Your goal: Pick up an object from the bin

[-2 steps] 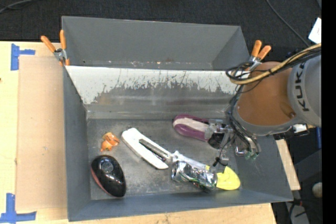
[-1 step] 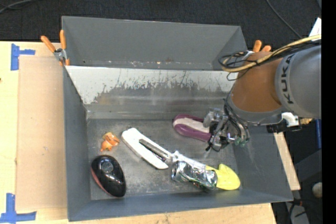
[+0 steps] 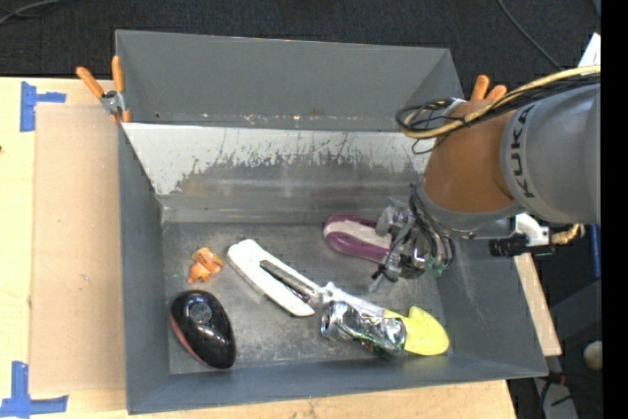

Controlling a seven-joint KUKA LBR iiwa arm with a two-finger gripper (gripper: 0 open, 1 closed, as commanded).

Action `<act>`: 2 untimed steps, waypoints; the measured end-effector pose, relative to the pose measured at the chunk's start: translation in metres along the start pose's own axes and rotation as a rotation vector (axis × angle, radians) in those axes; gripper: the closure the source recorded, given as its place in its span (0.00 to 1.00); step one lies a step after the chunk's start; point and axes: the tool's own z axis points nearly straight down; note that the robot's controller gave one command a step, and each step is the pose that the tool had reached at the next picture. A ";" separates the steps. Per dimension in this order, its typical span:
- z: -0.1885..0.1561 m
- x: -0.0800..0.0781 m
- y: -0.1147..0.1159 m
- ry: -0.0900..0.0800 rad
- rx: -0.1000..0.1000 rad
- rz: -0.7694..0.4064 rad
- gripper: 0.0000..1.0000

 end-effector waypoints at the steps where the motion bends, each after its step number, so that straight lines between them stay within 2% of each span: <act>1: -0.048 0.020 0.000 0.015 0.001 -0.279 0.00; 2: -0.091 0.027 -0.011 0.013 -0.002 -0.412 0.00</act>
Offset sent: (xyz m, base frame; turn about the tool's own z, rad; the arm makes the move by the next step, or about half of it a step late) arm -0.0497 -0.0136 0.1424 -0.0221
